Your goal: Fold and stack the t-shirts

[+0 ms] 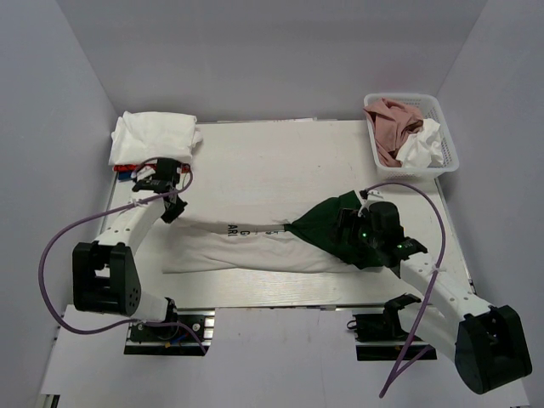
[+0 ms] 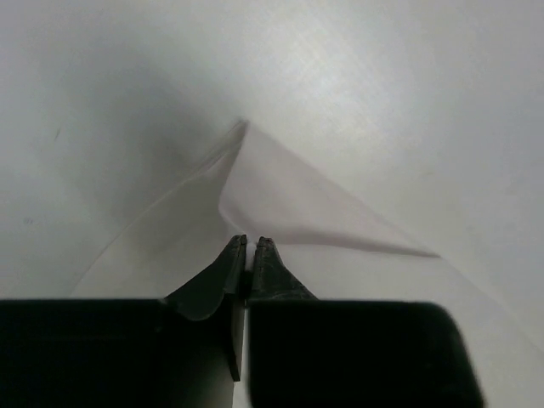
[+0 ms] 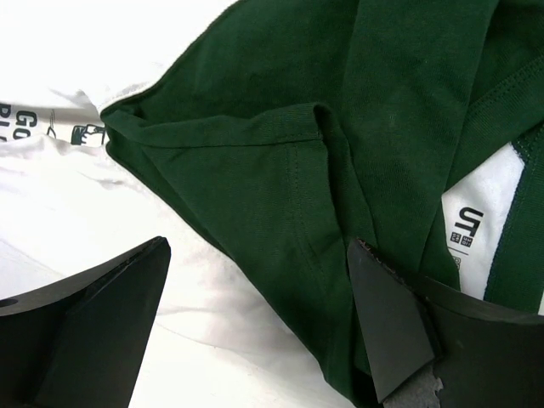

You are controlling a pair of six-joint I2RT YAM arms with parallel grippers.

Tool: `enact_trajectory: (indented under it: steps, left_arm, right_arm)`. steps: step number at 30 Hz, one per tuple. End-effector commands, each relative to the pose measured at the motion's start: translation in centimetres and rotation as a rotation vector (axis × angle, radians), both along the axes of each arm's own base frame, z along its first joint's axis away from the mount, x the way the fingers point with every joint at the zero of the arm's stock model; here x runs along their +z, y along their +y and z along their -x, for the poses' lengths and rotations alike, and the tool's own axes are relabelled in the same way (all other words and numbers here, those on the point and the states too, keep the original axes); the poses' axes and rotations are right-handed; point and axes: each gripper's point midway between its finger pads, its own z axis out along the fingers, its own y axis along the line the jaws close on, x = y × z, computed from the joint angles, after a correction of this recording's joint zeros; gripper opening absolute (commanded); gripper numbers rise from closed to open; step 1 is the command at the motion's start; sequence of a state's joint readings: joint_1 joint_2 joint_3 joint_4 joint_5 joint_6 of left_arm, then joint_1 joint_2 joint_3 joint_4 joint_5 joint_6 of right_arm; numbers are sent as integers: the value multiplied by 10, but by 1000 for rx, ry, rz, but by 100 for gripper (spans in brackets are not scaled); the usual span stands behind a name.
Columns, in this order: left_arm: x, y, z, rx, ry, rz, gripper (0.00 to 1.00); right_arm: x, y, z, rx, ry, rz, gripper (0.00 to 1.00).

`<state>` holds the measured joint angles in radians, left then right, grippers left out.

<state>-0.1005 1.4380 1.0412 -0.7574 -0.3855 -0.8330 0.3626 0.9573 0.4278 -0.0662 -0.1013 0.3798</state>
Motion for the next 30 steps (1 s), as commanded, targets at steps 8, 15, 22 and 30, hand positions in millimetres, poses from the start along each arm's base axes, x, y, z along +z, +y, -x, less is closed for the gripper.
enact_trajectory:
  steps: [8, 15, 22, 30]
  left_arm:
    - [-11, 24, 117, 204, 288, -59, 92]
    - [31, -14, 50, -21, -17, 119, 100]
    - [25, -76, 1, -310, -145, 346, 100]
    - [-60, -69, 46, -256, 170, 340, 100]
  right_arm:
    - [4, -5, -5, 2, -41, 49, 90]
    - [34, 5, -20, 17, -132, -3, 90]
    - [52, 22, -42, 52, -182, -46, 90]
    - [29, 28, -62, 39, -65, 4, 90]
